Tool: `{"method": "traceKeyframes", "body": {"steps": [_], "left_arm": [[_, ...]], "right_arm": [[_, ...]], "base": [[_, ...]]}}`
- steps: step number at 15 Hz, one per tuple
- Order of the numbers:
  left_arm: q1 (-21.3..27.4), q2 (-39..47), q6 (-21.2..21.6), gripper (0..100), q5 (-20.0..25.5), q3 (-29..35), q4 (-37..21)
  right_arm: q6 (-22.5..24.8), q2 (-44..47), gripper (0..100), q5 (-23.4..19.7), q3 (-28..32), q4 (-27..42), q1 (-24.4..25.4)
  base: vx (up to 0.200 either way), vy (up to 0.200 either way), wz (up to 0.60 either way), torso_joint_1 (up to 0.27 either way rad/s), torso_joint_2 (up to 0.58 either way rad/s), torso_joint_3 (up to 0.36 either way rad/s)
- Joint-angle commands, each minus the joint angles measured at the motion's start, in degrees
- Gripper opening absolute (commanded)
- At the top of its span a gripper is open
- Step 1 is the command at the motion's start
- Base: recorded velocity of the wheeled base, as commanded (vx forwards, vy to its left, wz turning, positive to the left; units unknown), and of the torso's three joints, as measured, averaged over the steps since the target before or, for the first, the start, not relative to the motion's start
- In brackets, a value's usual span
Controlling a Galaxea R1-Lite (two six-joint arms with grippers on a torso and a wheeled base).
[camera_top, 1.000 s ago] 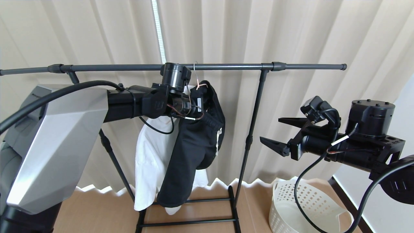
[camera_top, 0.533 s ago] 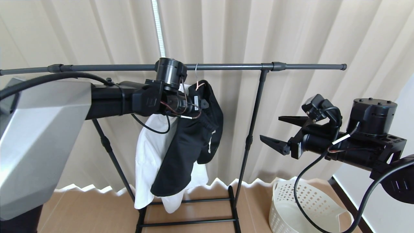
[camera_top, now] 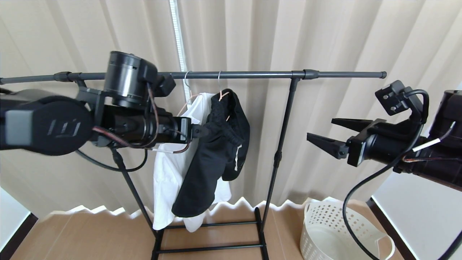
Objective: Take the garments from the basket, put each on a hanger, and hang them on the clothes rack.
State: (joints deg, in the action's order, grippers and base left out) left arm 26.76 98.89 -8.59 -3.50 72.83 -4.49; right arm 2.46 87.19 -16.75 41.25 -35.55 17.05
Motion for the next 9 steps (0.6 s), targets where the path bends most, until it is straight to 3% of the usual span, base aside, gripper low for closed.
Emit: {"method": "traceKeyframes", "body": {"steps": [1,3,6,9], "left_arm": [[-0.3,-17.6,4.3,100,1.1,-16.8,4.1],[-0.2,-24.1,4.6,100,1.3,-24.3,4.9],[-0.2,-35.3,4.5,100,1.4,-33.1,4.9],[-0.2,-46.9,4.4,100,1.3,-42.9,4.8]], "right_arm": [[-0.1,-7.1,100,5.9,-0.8,6.6,0.0],[-0.1,-12.5,100,8.1,-4.5,10.8,0.1],[-0.1,-24.4,100,8.3,-12.3,13.5,0.3],[-0.1,-37.7,100,9.5,-18.4,20.7,0.3]], "base": [[0.0,0.0,0.0,0.0,0.0,0.0],[0.0,0.0,0.0,0.0,0.0,0.0],[0.0,0.0,0.0,0.0,0.0,0.0],[0.0,0.0,0.0,0.0,0.0,0.0]]}}
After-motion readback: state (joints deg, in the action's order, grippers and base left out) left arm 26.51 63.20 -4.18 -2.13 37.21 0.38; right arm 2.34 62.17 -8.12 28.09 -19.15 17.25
